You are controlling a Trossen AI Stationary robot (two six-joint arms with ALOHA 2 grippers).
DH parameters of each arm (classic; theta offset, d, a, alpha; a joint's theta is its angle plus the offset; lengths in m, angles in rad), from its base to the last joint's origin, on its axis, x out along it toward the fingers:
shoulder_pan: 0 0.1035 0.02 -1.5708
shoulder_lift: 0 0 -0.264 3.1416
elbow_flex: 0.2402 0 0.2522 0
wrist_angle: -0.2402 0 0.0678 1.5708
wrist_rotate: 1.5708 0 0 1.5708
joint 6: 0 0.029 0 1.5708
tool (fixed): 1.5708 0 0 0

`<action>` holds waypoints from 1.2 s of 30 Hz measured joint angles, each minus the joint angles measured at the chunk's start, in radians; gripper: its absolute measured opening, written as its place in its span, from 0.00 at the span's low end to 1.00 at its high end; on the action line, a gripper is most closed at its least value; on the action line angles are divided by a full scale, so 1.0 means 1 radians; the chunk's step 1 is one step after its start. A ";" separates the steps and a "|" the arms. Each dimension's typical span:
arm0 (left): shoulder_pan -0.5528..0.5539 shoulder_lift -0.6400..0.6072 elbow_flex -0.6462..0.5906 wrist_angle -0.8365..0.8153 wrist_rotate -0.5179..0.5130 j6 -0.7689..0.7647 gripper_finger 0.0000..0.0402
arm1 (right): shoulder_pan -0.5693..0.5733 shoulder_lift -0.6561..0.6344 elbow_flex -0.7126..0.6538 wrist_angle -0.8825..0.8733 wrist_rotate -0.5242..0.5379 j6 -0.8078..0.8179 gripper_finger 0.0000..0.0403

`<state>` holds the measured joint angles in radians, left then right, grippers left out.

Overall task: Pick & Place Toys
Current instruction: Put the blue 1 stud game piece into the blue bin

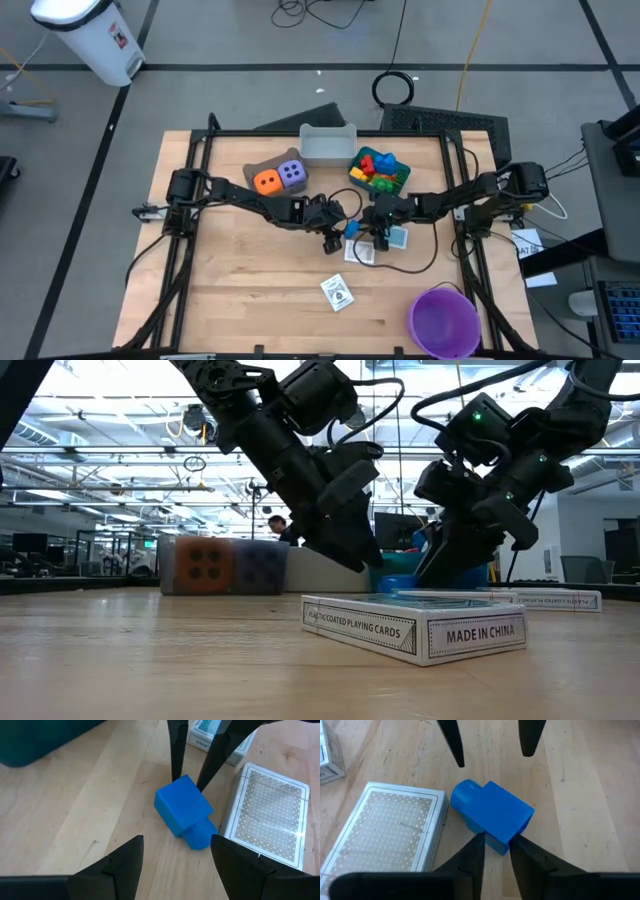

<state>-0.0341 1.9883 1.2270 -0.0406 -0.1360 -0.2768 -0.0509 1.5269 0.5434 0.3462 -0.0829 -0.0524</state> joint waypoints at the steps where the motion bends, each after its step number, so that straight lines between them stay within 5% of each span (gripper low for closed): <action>1: 0.000 0.000 0.000 0.000 0.000 0.000 0.59 | 0.000 0.000 0.000 0.000 0.000 -0.011 0.19; 11: 0.000 -0.001 0.000 0.000 -0.002 0.000 0.59 | 0.000 0.000 0.000 0.009 0.000 -0.101 0.01; 25: 0.000 -0.004 0.000 0.000 0.005 -0.007 0.59 | -0.009 -0.008 0.000 0.033 -0.017 -0.124 0.00; 36: -0.003 -0.093 0.004 0.017 0.184 -0.078 0.59 | -0.028 -0.232 -0.002 -0.104 0.055 -0.001 0.00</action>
<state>-0.0368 1.8954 1.2308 -0.0236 0.0480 -0.3549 -0.0788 1.2947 0.5419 0.2424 -0.0274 -0.0534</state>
